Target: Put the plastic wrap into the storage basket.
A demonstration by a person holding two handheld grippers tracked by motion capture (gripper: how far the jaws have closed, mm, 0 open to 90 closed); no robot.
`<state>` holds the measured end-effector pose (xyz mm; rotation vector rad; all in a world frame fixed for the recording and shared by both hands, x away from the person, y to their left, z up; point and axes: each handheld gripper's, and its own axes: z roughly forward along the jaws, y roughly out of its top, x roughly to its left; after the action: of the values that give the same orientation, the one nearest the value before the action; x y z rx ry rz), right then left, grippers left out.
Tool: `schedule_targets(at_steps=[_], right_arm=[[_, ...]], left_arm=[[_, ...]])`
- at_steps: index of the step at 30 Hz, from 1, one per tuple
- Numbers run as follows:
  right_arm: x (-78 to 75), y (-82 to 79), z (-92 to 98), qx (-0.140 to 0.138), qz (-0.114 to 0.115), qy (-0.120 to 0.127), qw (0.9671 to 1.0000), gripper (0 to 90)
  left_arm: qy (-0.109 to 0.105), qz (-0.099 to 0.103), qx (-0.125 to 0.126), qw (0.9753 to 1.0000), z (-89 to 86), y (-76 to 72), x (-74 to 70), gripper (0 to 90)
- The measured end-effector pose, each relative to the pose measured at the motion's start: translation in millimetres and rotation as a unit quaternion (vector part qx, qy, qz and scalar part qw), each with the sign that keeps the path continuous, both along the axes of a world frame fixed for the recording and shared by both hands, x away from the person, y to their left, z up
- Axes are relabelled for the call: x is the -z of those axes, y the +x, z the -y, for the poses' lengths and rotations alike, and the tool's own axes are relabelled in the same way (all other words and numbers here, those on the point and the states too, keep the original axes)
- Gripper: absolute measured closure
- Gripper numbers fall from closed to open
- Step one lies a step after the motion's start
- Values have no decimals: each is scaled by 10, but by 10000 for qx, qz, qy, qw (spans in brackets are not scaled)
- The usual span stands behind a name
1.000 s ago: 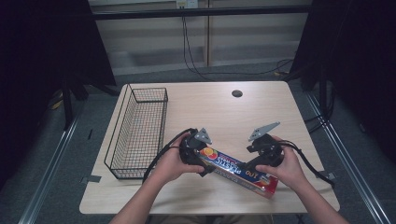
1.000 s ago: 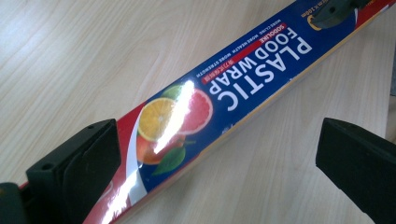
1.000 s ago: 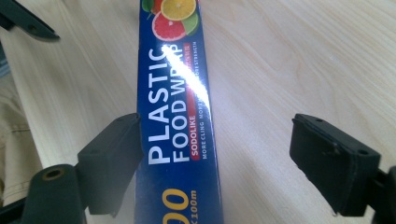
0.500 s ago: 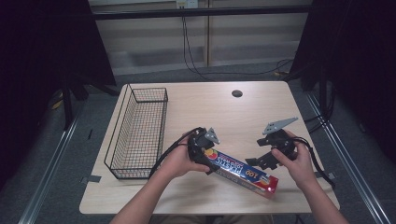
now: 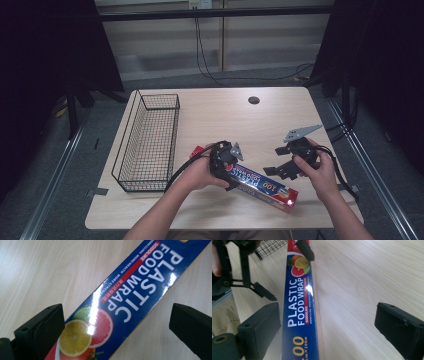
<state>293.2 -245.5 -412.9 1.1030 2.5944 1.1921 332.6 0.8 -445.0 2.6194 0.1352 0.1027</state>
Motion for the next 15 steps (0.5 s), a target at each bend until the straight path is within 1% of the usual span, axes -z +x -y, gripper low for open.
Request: schedule_targets(at_steps=[1,2,3,4,5,7,8,10,11,12,13,14,15], right_arm=[[7,3,4,-16,2,15,10000,60],[12,4,8,-14,4,21,10000,65],[13,4,11,-26,4,5,10000,62],[16,3,15,-22,3,10,10000,61],[17,2,20,-8,10,19,10000,66],[16,2,36,-23,16,72,10000,65],[15,-1,47,-6,11,123,9999,66],[9,-4,82,41,45,136,9999,69],[9,-7,95,57,47,147,9999,69],[16,-6,110,53,48,190,9998,70],[16,-8,120,66,45,190,9998,71],[23,-8,137,59,49,230,9997,71],[25,-11,149,95,43,210,9997,72]], left_arm=[[-72,-62,-32,9999,19,1,15,0],[61,-51,95,9999,28,23,12,0],[127,-78,108,9998,57,20,42,0],[205,-28,188,9996,77,27,73,0],[284,19,188,9994,96,27,106,0],[371,132,262,9989,117,32,145,0],[426,106,272,9987,126,25,159,0],[543,36,254,9982,141,5,182,0],[696,89,320,9970,145,-1,184,15],[756,61,350,9965,149,-18,203,36],[897,108,399,9951,151,-45,221,55],[957,106,396,9946,148,-63,223,79],[1047,58,433,9935,142,-70,210,102]])
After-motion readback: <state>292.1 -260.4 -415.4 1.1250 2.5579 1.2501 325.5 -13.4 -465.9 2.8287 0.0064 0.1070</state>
